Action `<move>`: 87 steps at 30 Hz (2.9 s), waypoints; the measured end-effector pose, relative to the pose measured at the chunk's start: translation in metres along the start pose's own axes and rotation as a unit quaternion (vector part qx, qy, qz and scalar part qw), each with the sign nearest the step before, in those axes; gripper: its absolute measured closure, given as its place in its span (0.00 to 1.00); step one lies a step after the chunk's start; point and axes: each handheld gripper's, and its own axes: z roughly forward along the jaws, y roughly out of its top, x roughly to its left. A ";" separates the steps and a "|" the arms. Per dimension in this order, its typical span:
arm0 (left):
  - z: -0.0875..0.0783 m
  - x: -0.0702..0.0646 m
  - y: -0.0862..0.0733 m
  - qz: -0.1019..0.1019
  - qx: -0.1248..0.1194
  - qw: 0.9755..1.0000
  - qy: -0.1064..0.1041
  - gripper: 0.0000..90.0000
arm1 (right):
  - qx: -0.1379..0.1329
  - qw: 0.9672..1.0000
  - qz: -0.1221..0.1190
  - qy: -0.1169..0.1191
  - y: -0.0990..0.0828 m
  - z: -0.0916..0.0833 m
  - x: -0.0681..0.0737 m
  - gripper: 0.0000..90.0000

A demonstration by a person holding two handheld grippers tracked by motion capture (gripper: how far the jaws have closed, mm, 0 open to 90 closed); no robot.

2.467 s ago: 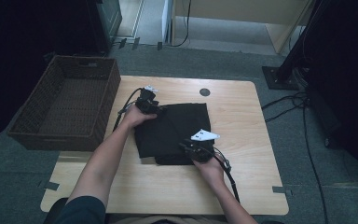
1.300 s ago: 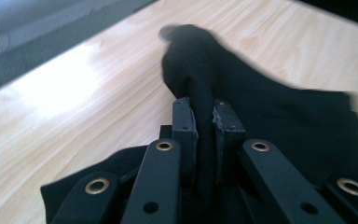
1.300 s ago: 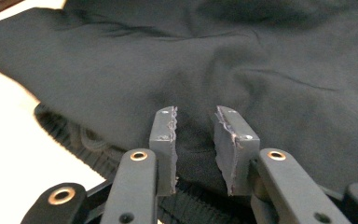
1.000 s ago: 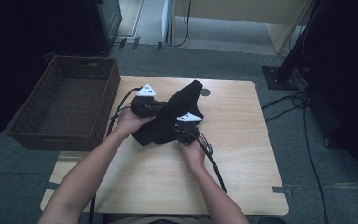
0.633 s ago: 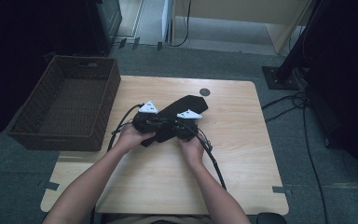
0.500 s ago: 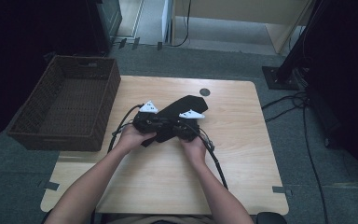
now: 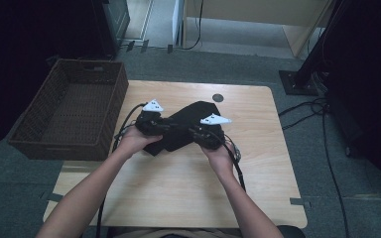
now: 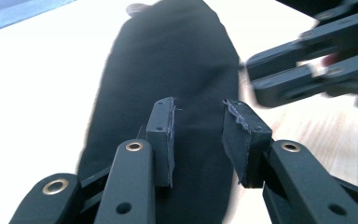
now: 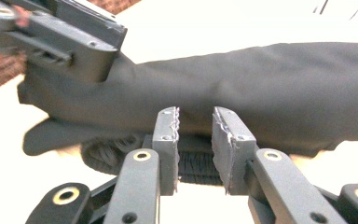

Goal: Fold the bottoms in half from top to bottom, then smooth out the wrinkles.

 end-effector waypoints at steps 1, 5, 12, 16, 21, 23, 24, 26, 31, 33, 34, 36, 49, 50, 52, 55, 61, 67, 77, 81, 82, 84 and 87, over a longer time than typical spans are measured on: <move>-0.005 0.003 0.003 -0.003 -0.006 1.000 0.002 0.72 | -0.004 1.000 -0.001 0.000 0.003 -0.003 0.000 0.81; -0.010 0.010 0.008 -0.009 -0.008 1.000 0.017 0.73 | -0.015 1.000 -0.013 -0.003 0.017 -0.007 -0.003 0.80; 0.008 0.011 -0.023 -0.040 0.006 0.999 0.014 0.71 | 0.003 1.000 -0.015 -0.016 0.022 0.031 -0.024 0.73; 0.015 0.007 -0.040 -0.047 0.019 0.999 0.010 0.68 | 0.021 0.998 -0.035 -0.045 0.010 0.051 -0.036 0.62; 0.019 0.007 -0.054 -0.071 0.018 0.997 0.013 0.57 | 0.036 0.998 -0.034 -0.036 -0.006 0.059 -0.039 0.57; 0.020 0.007 -0.057 -0.079 0.016 0.997 0.014 0.55 | 0.046 0.998 -0.029 -0.035 -0.011 0.060 -0.039 0.57; 0.021 0.006 -0.058 -0.075 0.014 0.997 0.016 0.55 | 0.046 0.998 -0.023 -0.034 -0.012 0.061 -0.039 0.58; 0.023 0.004 -0.060 -0.064 0.018 0.998 0.019 0.54 | 0.045 0.998 -0.014 -0.029 -0.014 0.060 -0.040 0.58; 0.026 0.010 -0.061 -0.061 0.014 0.998 0.003 0.55 | 0.041 0.998 -0.019 -0.033 -0.024 0.053 -0.034 0.57; 0.028 0.013 -0.060 -0.058 0.011 0.998 0.005 0.55 | 0.039 0.998 -0.022 -0.036 -0.027 0.051 -0.032 0.57; 0.029 0.014 -0.059 -0.056 0.012 0.998 0.008 0.55 | 0.039 0.998 -0.019 -0.037 -0.029 0.049 -0.031 0.57; 0.030 0.016 -0.056 -0.053 0.014 0.998 0.013 0.55 | 0.042 0.998 -0.020 -0.036 -0.032 0.045 -0.028 0.57; -0.008 0.020 -0.046 -0.049 0.000 0.998 0.031 0.54 | 0.018 1.000 0.001 0.000 -0.032 -0.001 -0.015 0.72; -0.009 0.020 -0.046 -0.049 0.002 0.998 0.028 0.56 | 0.010 1.000 0.001 -0.005 -0.026 -0.002 -0.016 0.74; -0.012 0.017 -0.045 -0.049 0.006 0.998 0.024 0.60 | 0.005 1.000 -0.003 -0.013 -0.019 -0.001 -0.018 0.80; -0.009 0.010 -0.051 -0.049 0.013 0.999 0.018 0.61 | 0.010 1.000 -0.006 -0.025 -0.010 0.008 -0.021 0.85; 0.002 0.007 -0.076 -0.066 0.012 0.998 0.020 0.47 | 0.033 0.999 0.007 -0.039 -0.018 0.028 -0.030 0.79; 0.006 0.010 -0.085 -0.089 0.001 0.996 0.004 0.46 | 0.038 0.999 0.015 -0.033 -0.034 0.029 -0.035 0.69; 0.008 -0.010 -0.088 -0.078 0.004 0.997 -0.021 0.46 | 0.037 0.999 0.019 -0.030 -0.052 0.008 -0.037 0.69; 0.006 -0.011 -0.088 -0.075 0.005 0.997 -0.024 0.47 | 0.037 0.999 0.016 -0.027 -0.056 0.003 -0.036 0.69; 0.006 -0.011 -0.088 -0.075 0.007 0.997 -0.023 0.47 | 0.036 0.999 0.015 -0.027 -0.056 0.003 -0.036 0.69; 0.006 -0.013 -0.087 -0.070 0.010 0.997 -0.023 0.47 | 0.036 0.999 0.015 -0.029 -0.057 0.002 -0.035 0.69; 0.006 -0.014 -0.088 -0.067 0.011 0.997 -0.031 0.47 | 0.033 0.999 0.018 -0.029 -0.061 -0.003 -0.033 0.69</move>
